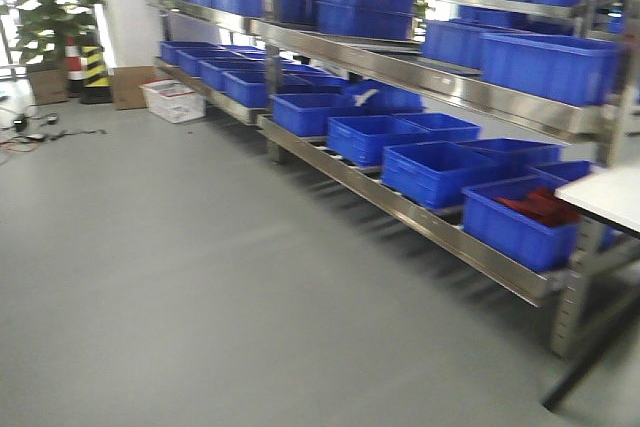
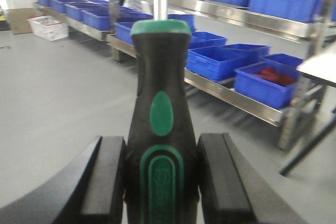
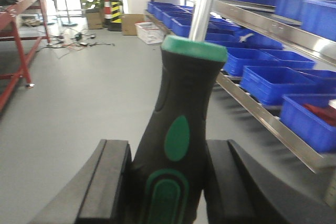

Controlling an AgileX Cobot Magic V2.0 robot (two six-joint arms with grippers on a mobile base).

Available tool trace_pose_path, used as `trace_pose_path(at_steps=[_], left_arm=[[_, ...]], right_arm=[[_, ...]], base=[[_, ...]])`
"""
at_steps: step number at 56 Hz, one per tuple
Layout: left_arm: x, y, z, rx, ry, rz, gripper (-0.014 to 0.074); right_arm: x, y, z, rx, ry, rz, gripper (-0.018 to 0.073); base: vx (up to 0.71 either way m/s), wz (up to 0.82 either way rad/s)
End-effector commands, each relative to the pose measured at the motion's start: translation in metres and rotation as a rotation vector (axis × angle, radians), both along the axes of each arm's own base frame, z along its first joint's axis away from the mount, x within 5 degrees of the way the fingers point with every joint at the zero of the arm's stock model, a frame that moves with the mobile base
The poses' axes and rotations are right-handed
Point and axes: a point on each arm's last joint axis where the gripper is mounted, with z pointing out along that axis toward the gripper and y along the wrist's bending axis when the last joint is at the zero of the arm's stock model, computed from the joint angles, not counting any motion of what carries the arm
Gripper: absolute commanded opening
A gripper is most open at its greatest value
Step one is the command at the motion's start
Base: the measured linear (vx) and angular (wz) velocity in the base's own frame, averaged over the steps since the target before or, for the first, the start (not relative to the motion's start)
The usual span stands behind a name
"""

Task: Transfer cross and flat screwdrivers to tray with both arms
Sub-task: 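Drive the base through the warehouse to the metal tray, holding both screwdrivers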

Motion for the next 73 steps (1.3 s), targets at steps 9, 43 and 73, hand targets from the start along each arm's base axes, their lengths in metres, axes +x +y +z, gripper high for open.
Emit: trace_pose_path(at_steps=[9,43,73], left_arm=[[0.0004,-0.0007,0.0151,-0.029,-0.107,-0.006,0.0000],[0.0004,-0.0007,0.0151,-0.029,-0.107,-0.006,0.0000],[0.0004,-0.0007,0.0151,-0.029,-0.107,-0.006,0.0000]], right_arm=[[0.0006,-0.0017,0.0158,0.025,-0.107,-0.021,-0.0008],[0.0006,-0.0016,0.0158,0.026,-0.107,-0.021,-0.0008],[0.0006,-0.0016,0.0157,0.026,-0.106,-0.021,-0.0008]], base=[[0.54,0.47],[0.58,0.39],[0.64,0.04]])
